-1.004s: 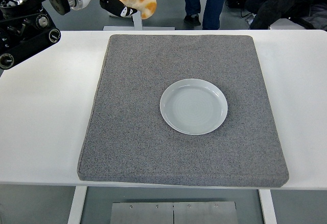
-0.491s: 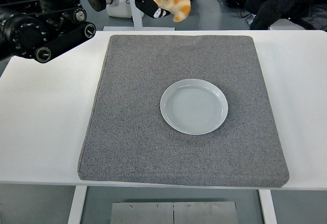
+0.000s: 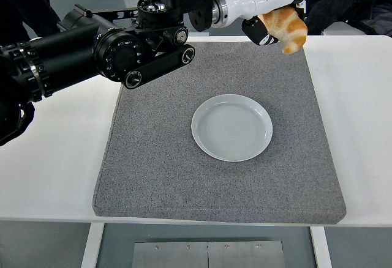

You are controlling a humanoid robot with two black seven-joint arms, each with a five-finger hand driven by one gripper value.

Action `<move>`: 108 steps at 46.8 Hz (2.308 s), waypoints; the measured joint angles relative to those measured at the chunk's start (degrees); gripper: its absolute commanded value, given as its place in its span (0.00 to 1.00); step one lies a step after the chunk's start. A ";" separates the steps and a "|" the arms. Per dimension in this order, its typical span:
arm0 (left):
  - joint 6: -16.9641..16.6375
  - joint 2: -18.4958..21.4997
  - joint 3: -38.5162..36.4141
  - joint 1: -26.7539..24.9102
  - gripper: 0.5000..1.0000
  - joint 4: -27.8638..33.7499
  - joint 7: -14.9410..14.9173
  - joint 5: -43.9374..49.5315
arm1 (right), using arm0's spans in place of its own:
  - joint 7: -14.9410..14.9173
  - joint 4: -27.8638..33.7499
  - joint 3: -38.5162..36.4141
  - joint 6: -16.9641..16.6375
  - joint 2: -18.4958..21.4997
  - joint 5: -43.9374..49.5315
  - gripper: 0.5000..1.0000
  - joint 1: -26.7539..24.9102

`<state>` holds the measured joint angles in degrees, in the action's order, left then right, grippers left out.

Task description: Place the bread on the plate

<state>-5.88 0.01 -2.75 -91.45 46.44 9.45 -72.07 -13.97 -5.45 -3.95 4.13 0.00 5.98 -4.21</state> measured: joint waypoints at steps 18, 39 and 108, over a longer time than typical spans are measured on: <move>1.40 -0.02 -2.10 1.22 0.00 0.05 1.99 0.29 | 0.00 0.00 0.00 0.00 0.00 0.00 1.00 0.00; 1.58 -0.01 -8.40 5.45 0.00 0.78 1.98 -0.60 | 0.00 0.00 -0.01 0.00 0.00 0.00 1.00 -0.02; 1.91 -0.01 -15.05 13.39 0.98 2.25 2.06 -4.74 | 0.00 0.00 0.00 0.00 0.00 0.00 1.00 -0.02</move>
<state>-3.97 0.00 -17.80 -78.06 48.69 11.52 -76.81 -13.97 -5.45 -3.95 4.13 0.00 5.98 -4.23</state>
